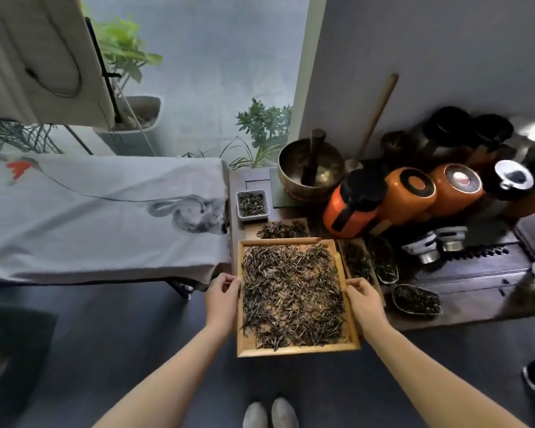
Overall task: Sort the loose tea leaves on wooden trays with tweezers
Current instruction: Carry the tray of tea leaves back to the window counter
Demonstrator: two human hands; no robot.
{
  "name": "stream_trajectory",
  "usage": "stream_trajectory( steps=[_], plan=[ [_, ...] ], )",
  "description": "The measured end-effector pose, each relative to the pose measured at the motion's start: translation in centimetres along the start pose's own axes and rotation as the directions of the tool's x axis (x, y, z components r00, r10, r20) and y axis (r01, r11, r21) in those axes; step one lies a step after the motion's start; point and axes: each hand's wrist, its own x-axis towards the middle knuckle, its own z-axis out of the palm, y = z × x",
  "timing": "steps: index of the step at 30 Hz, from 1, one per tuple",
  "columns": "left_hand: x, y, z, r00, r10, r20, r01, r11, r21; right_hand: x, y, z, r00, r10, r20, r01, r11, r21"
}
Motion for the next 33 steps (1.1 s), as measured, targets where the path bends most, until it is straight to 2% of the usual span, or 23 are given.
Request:
stream_trajectory(
  steps=[3, 9, 21, 33],
  plan=[
    [1.0, -1.6, 0.8, 0.999, -0.026, 0.039, 0.027, 0.999, -0.03, 1.7, 1.0, 0.1, 1.0, -0.001, 0.02, 0.001, 0.999, -0.033],
    [1.7, -3.7, 2.5, 0.999, -0.042, 0.017, 0.043, 0.998, -0.043, 3.7, 3.3, 0.5, 1.0, 0.003, 0.028, -0.003, 1.0, -0.016],
    [1.5, -6.0, 4.0, 0.992, -0.021, -0.128, 0.028, 0.998, 0.055, 5.6, 4.8, 1.1, 0.997, -0.041, 0.071, 0.048, 0.995, -0.092],
    [3.0, -6.8, 4.2, 0.974, -0.055, -0.221, 0.08, 0.991, 0.103, 6.2, 5.4, 2.0, 0.995, -0.062, 0.074, 0.072, 0.986, -0.151]
  ],
)
